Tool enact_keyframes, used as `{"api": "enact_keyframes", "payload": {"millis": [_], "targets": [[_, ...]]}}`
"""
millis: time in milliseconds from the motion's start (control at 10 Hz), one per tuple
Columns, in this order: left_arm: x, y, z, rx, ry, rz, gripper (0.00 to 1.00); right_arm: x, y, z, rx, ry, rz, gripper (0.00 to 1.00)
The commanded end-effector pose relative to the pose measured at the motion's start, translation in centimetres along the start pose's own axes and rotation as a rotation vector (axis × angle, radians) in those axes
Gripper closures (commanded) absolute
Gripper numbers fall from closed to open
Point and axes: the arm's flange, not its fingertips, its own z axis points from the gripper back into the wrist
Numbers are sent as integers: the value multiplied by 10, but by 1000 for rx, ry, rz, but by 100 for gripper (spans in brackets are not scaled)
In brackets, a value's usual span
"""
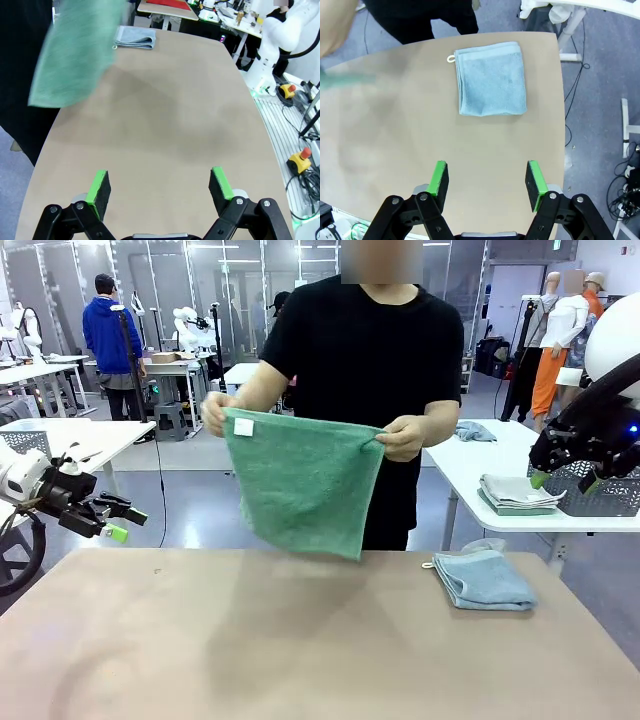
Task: Fold the towels and place them in the basket.
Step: When a person lays out a Towel with hook on the table, fold it in half twice.
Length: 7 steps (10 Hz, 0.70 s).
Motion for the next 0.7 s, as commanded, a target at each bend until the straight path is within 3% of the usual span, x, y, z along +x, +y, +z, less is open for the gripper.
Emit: {"api": "enact_keyframes", "payload": {"millis": [0,600], "targets": [[3,-1,0,6,3,-6,0,3,0,2,-2,2,-5,23],[3,-1,0,6,3,-6,0,3,0,2,-2,2,-5,23]]}}
